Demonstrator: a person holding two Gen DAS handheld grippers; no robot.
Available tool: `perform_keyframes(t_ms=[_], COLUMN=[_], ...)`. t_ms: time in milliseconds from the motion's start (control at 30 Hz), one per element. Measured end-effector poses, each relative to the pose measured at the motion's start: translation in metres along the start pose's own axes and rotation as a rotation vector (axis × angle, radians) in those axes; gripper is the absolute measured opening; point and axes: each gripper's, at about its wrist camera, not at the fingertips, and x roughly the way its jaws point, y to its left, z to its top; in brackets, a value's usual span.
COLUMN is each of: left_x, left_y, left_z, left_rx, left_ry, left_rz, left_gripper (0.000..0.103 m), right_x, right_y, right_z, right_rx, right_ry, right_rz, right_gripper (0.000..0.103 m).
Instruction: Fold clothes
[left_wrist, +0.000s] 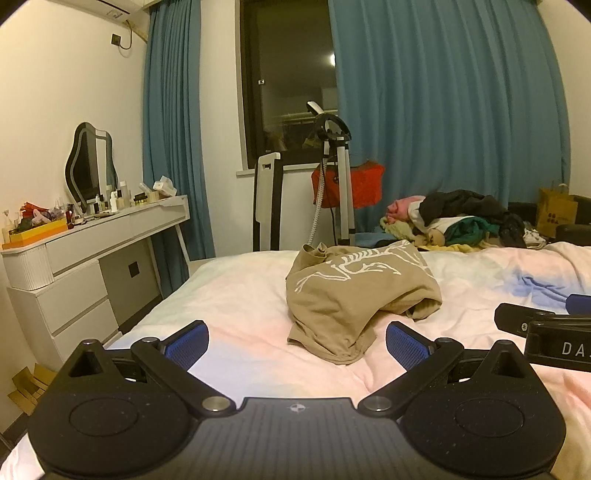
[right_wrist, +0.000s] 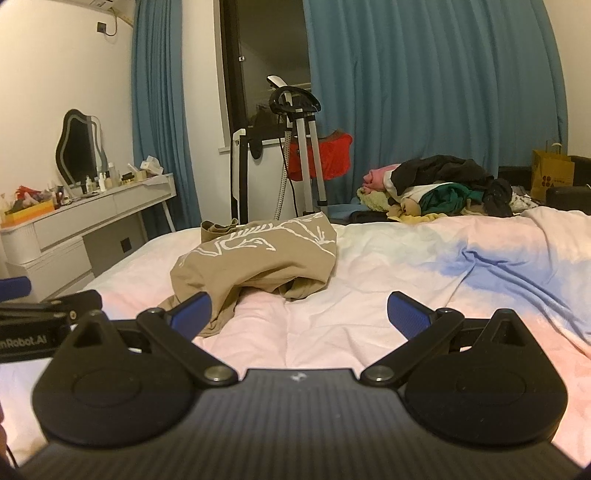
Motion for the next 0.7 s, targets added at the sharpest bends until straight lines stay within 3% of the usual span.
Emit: perform_keyframes(t_ms=[700], left_x=[0.0009], left_y=[-0.0031], left_z=[-0.0020], left_rx=[0.009], left_ry=[0.014], left_rz=[-0.006], left_gripper=[0.103], right_x=[0.0003], right_y=[-0.0003], right_z=[-0.0005], right_rx=[-0.018], right_ry=[-0.001], right_rz=[-0.031], right_gripper=[0.103])
